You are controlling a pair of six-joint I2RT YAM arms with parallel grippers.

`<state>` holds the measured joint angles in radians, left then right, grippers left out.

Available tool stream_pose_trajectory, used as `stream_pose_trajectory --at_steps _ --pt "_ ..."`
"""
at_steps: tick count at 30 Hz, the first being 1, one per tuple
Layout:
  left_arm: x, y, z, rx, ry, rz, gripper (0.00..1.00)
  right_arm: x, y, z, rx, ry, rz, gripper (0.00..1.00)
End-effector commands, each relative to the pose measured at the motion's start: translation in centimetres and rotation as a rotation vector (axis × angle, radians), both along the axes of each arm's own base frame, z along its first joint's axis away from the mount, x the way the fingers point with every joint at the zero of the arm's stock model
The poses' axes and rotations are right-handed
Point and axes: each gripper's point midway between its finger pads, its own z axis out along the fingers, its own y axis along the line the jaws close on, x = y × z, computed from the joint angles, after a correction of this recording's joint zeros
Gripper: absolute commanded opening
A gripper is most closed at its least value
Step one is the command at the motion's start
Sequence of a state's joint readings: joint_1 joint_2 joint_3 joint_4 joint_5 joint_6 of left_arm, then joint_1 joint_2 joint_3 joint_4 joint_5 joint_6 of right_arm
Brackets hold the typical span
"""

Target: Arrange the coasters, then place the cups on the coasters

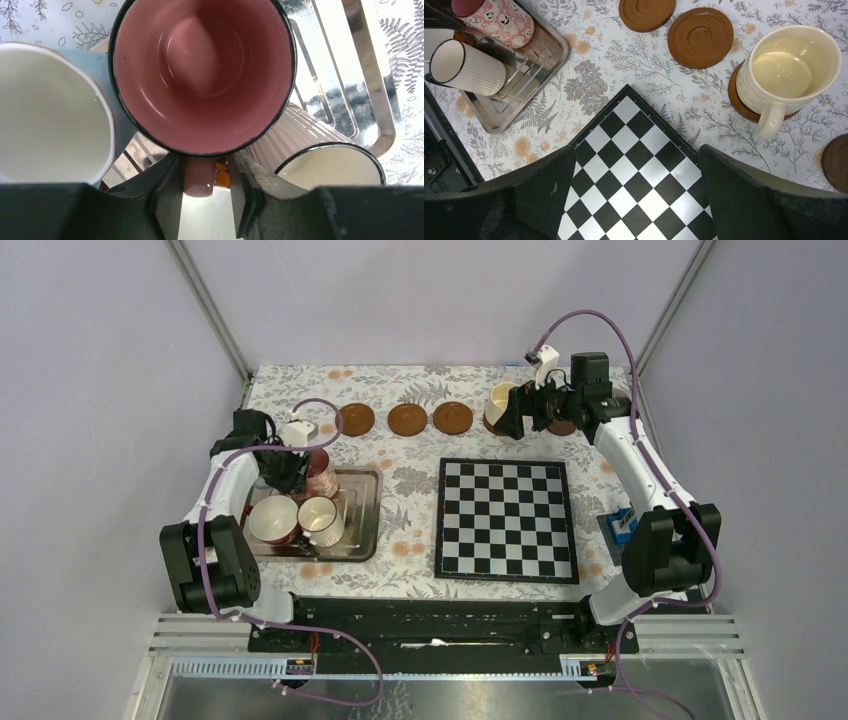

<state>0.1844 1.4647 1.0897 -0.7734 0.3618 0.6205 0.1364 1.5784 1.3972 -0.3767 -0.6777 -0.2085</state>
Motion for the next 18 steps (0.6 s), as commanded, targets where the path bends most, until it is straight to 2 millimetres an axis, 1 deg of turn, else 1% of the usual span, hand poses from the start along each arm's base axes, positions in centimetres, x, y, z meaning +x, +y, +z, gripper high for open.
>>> stream_pose_trajectory --at_steps 1,7,15,17,18 --pt "0.8 -1.1 -0.7 -0.024 -0.011 0.005 0.36 -0.7 0.3 1.7 0.023 -0.033 0.025 1.0" --pt "0.1 -3.9 -1.0 -0.069 0.014 -0.015 0.36 -0.8 0.2 1.4 0.022 -0.027 0.027 1.0" --pt "-0.3 -6.6 -1.1 -0.112 0.033 -0.005 0.34 -0.8 0.4 1.3 0.03 -0.021 0.03 1.0" --pt "-0.2 -6.9 -1.0 -0.122 0.036 0.008 0.36 -0.8 0.4 1.3 0.03 -0.021 0.031 0.99" --pt "-0.4 -7.7 -0.9 -0.127 0.041 -0.007 0.38 -0.8 0.4 1.3 0.032 -0.02 0.032 1.0"
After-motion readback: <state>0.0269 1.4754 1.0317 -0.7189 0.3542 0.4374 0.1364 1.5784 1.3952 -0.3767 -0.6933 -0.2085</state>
